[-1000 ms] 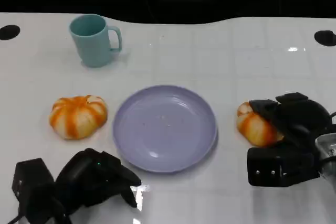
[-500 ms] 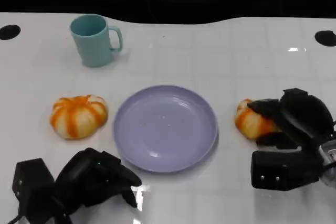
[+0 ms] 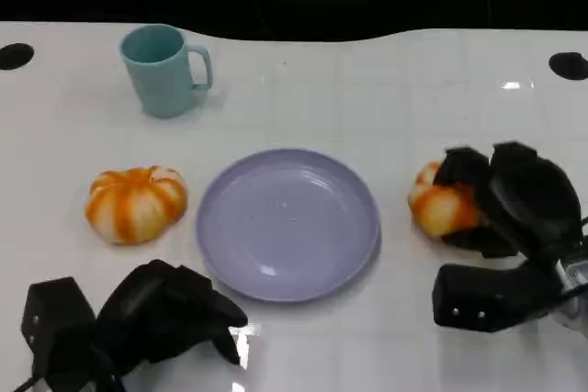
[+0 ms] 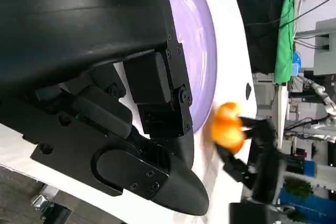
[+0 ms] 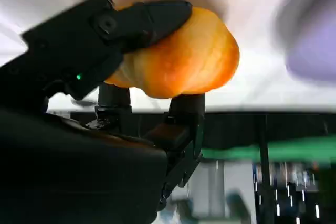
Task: Grasp the bread from the table and place it into the plate.
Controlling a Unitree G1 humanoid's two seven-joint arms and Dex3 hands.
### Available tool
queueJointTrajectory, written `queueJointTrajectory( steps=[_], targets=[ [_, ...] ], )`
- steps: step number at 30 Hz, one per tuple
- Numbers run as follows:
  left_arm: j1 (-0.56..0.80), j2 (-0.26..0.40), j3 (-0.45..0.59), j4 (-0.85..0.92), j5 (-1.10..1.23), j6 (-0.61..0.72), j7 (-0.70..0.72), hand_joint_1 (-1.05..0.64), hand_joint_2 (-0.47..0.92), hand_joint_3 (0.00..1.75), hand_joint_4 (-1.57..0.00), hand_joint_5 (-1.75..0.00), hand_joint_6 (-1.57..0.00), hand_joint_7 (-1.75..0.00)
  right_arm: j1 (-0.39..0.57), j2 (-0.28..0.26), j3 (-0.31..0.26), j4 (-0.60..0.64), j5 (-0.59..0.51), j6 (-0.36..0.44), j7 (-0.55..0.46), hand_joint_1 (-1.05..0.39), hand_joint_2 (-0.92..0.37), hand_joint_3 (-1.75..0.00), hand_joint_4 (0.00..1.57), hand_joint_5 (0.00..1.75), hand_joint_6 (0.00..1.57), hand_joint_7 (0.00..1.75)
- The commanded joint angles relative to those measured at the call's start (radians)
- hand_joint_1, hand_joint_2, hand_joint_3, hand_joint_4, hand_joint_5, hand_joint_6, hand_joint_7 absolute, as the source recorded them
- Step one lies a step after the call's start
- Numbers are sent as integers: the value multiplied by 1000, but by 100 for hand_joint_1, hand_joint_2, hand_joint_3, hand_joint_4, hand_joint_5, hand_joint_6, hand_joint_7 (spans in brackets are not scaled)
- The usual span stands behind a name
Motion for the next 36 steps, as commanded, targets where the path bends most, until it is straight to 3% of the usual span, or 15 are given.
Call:
queueJointTrajectory(
  steps=[1,5,13,24,36],
  targets=[
    [11,18,3,-8,-2,4,4,-105,84,0,-127,-90,-157,-6,-11,2,-21,-24,28,-34,-71,-11,-31,-122,93,175,69,175],
    [10,16,6,-4,-7,8,0,-105,84,0,-126,-90,-157,-6,-10,4,-45,-74,63,-101,-92,-11,-32,-133,98,175,74,175],
    [8,10,9,1,-11,-3,-4,-105,84,0,-125,-90,-157,-5,19,20,-88,-204,150,-185,20,-11,-19,-156,102,175,79,175],
    [8,21,7,7,4,-17,12,-105,84,0,-124,-91,-157,-6,30,90,-104,-340,171,-170,169,-9,-13,-164,103,175,81,171],
    [9,14,8,5,-5,-14,1,-105,85,0,-124,-92,-157,-5,-31,167,-52,-281,111,-182,184,-8,-7,-169,107,175,88,168]
  ],
)
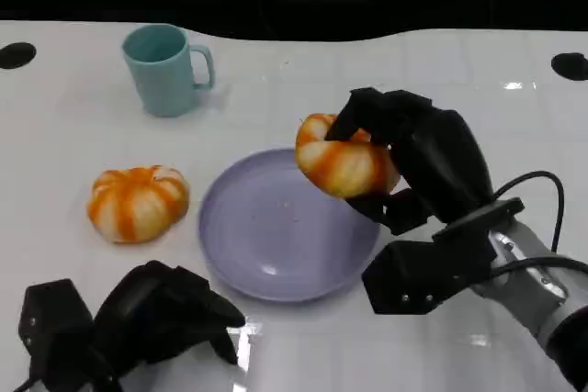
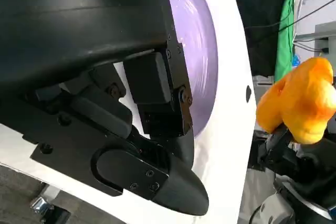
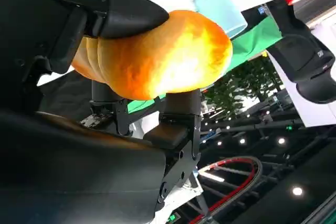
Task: Grasp the bread from the table and place it into the plate.
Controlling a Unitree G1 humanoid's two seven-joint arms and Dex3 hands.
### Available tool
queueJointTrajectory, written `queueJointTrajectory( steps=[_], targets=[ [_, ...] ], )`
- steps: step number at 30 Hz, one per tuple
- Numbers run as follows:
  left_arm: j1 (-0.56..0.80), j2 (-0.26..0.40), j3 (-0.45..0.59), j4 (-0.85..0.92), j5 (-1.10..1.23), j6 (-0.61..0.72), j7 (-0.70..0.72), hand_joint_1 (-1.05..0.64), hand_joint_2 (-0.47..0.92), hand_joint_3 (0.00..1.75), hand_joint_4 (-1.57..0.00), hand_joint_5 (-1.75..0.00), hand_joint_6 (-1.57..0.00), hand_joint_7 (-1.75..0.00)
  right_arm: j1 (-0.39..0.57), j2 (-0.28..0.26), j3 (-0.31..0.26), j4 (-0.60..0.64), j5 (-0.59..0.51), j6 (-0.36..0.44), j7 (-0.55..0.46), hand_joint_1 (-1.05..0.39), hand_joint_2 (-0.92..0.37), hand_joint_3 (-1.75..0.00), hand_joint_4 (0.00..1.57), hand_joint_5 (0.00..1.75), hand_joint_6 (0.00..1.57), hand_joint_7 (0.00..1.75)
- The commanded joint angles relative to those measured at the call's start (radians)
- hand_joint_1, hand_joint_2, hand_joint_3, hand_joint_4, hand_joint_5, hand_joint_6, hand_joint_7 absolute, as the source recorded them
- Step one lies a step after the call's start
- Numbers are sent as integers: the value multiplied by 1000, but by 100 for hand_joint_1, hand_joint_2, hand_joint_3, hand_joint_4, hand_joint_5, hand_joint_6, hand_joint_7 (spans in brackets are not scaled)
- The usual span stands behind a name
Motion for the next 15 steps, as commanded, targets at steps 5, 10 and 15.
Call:
queueJointTrajectory(
  steps=[5,10,15],
  targets=[
    [15,13,-1,-8,0,-6,3,-105,85,0,-125,-92,-157,-5,-70,48,46,80,-16,1,49,-7,-9,-166,106,175,87,168],
    [23,10,-6,-22,-1,1,3,-105,85,0,-124,-92,-157,-5,-107,83,67,164,5,-5,133,-9,-19,-159,103,175,85,164],
    [29,6,-5,-28,-10,3,-8,-105,84,0,-123,-91,-156,-5,-120,99,65,204,32,-7,225,-10,-23,-158,99,175,88,151]
  ],
)
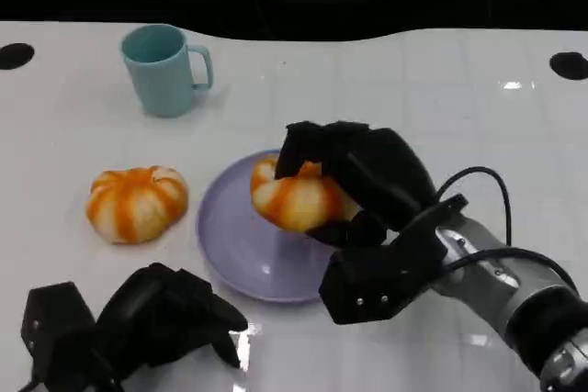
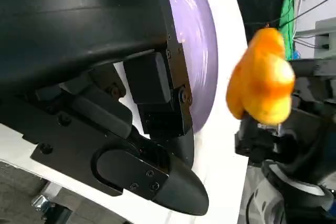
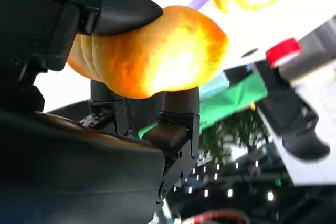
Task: Grasp the bread from the table and place it into the plate.
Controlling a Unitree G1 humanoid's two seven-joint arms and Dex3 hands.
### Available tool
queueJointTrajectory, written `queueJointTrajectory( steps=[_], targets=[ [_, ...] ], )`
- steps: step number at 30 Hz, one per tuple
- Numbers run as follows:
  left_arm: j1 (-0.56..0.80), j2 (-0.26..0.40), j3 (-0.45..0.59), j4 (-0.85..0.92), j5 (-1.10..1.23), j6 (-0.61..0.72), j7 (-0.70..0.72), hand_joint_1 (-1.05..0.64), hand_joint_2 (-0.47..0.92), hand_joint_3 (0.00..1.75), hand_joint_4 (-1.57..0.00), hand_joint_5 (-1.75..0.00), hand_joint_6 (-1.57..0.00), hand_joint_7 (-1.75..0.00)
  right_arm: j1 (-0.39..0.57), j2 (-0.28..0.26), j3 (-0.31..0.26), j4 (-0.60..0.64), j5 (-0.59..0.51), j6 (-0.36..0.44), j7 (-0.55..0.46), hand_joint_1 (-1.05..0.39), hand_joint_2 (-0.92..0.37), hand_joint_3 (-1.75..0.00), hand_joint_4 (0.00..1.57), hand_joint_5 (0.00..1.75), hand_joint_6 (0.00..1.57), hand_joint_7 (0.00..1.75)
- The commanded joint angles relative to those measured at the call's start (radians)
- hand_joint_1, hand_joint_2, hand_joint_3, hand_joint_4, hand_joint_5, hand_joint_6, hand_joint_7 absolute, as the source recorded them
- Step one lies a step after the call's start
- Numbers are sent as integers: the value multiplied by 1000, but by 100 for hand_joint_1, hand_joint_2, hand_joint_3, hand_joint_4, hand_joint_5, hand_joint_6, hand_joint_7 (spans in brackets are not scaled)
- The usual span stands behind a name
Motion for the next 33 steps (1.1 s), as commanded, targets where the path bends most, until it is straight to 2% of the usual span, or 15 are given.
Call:
queueJointTrajectory(
  steps=[1,3,5,6,7,8,9,10,11,12,13,15,21,25,33],
  targets=[
    [17,9,3,-17,-11,3,-9,-105,84,0,-123,-91,-156,-4,-28,7,-6,40,43,-8,88,-10,-23,-158,97,175,89,147],
    [18,8,3,-19,-13,3,-11,-105,84,0,-123,-91,-156,-4,-30,8,-7,50,52,-11,110,-14,-24,-148,90,170,86,124],
    [19,7,2,-20,-15,5,-11,-105,84,0,-123,-91,-156,-4,-28,-1,-4,42,55,3,152,-14,-25,-146,88,169,87,117],
    [20,8,1,-21,-13,2,-10,-105,84,0,-123,-91,-156,-4,-25,-10,-1,30,57,17,186,-27,-42,-112,70,145,66,99],
    [20,8,0,-22,-12,0,-10,-105,84,0,-123,-91,-155,-4,-22,-16,0,19,57,28,212,-39,-68,-66,56,125,53,80],
    [21,8,0,-22,-12,-1,-9,-105,84,0,-123,-91,-155,-4,-19,-19,-1,10,58,36,229,-43,-80,-44,51,118,49,72],
    [21,8,0,-22,-11,-1,-9,-105,84,0,-123,-91,-155,-4,-16,-20,-3,3,58,40,236,-45,-87,-30,48,114,47,67],
    [21,8,-1,-23,-11,-1,-9,-105,85,0,-123,-91,-155,-4,-14,-20,-5,-2,59,43,242,-46,-89,-26,47,112,46,66],
    [20,8,-1,-22,-9,-1,-4,-105,85,0,-123,-91,-155,-4,-10,-32,-4,-25,58,56,275,-46,-91,-23,47,111,45,65],
    [19,8,-2,-23,-7,0,0,-105,84,0,-124,-91,-156,-4,-6,-42,-3,-48,58,69,302,-60,-91,-28,26,100,29,55],
    [19,8,-2,-23,-5,1,2,-105,84,0,-125,-92,-157,-4,-2,-49,-3,-67,58,80,324,-70,-92,-33,12,92,17,48],
    [18,7,-2,-22,-6,2,2,-105,84,0,-125,-92,-157,-4,10,-60,-4,-102,57,96,351,-78,-92,-37,3,86,9,42],
    [19,10,-7,-28,2,2,11,-105,85,0,-126,-92,-157,-5,37,-79,-7,-186,68,145,428,-86,-92,-40,0,72,3,37],
    [21,9,-9,-34,5,2,17,-105,85,0,-126,-92,-157,-5,69,-104,-8,-246,72,157,472,-87,-92,-39,0,73,6,37],
    [22,8,-11,-40,1,14,15,-105,85,0,-125,-91,-157,-5,129,-128,-27,-316,96,151,477,-86,-92,-39,2,76,10,37]
  ],
)
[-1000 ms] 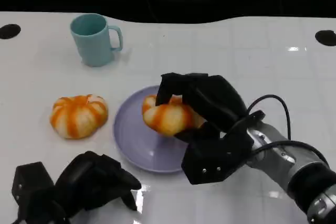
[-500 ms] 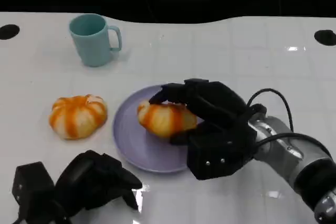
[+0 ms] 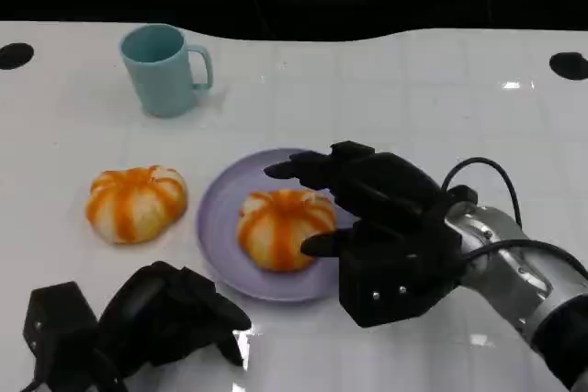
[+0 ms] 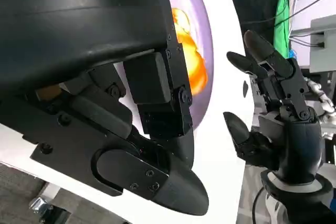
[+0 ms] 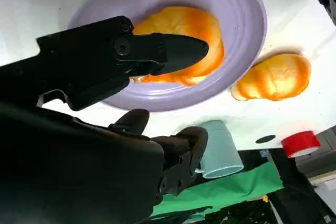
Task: Grasp the bread from the table and place it into the plate.
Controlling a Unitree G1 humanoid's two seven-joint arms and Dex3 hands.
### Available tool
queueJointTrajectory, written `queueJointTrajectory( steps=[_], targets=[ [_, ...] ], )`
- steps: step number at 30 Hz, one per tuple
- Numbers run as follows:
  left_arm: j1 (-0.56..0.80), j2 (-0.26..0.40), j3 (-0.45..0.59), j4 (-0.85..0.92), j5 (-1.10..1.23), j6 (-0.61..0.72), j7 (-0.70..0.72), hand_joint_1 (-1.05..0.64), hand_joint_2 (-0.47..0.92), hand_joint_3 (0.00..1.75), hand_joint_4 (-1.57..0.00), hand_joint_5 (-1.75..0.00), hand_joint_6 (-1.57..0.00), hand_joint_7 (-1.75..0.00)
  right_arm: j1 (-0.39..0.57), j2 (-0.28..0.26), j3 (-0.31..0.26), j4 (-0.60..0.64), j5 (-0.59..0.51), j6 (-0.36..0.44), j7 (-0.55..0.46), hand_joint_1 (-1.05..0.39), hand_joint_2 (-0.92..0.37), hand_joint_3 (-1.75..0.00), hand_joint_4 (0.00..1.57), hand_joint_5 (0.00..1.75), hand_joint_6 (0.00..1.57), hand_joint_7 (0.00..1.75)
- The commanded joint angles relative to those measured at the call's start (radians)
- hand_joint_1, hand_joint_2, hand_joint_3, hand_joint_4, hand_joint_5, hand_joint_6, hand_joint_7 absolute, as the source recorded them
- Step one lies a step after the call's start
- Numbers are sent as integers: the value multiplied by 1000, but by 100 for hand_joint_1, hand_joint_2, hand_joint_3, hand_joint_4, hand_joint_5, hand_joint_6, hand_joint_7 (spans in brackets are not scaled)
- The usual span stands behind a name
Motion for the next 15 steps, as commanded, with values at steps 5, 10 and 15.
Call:
queueJointTrajectory(
  steps=[5,10,15],
  targets=[
    [15,11,0,-15,-4,21,9,-105,84,0,-125,-91,-157,-5,90,-41,-44,-84,73,-44,-11,-80,-92,-37,11,82,21,41],
    [14,12,-1,-17,-5,25,7,-105,84,0,-125,-90,-157,-6,165,-59,-84,-133,123,-107,-29,-71,-92,-35,22,91,34,49],
    [9,11,1,-14,-10,24,0,-105,84,0,-124,-89,-156,-5,231,-61,-134,-169,186,-156,-27,-63,-92,-28,36,100,45,55]
  ],
)
